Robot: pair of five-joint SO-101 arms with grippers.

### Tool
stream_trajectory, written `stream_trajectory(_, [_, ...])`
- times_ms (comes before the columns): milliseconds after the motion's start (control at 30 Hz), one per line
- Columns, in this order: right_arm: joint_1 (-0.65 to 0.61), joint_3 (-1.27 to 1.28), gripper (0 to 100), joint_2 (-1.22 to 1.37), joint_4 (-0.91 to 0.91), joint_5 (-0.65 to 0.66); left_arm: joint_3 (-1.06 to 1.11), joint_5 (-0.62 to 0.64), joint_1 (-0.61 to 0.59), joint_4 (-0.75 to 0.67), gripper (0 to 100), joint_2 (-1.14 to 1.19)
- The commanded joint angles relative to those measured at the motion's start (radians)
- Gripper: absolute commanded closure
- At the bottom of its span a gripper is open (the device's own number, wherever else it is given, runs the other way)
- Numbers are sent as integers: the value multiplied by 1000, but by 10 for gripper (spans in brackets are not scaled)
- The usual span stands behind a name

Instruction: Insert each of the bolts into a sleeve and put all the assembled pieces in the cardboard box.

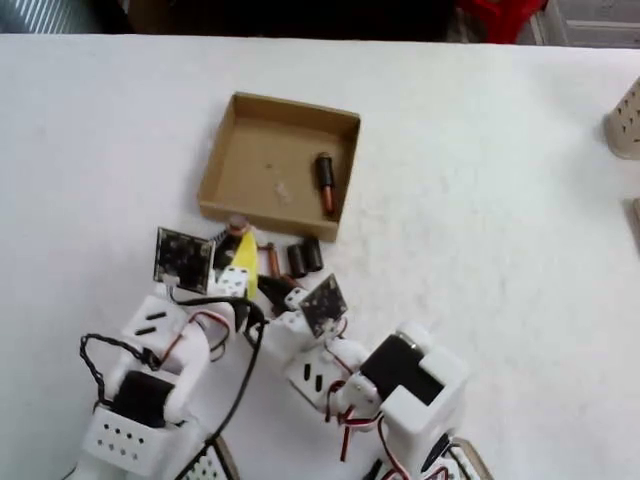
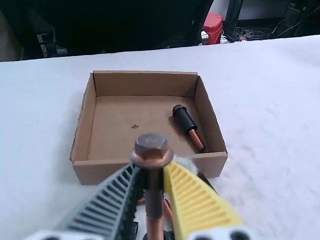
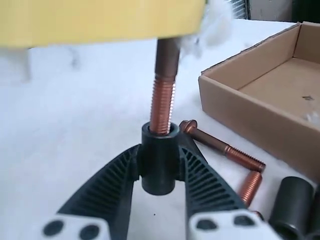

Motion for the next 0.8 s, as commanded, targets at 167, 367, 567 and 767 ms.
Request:
stream_trajectory(167, [-4, -29, 981, -12, 2, -5, 23, -9, 16, -25, 978, -13])
stream_trajectory(367, [-5, -23, 981, -13, 2, -5, 38, -17, 16, 57, 977, -13])
stream_trajectory(567, [-2, -23, 981, -13, 1, -5, 41, -38, -18, 64, 977, -13])
stream_trajectory(767, [18, -29, 981, -13, 1, -5, 38, -95, 13, 196, 977, -13])
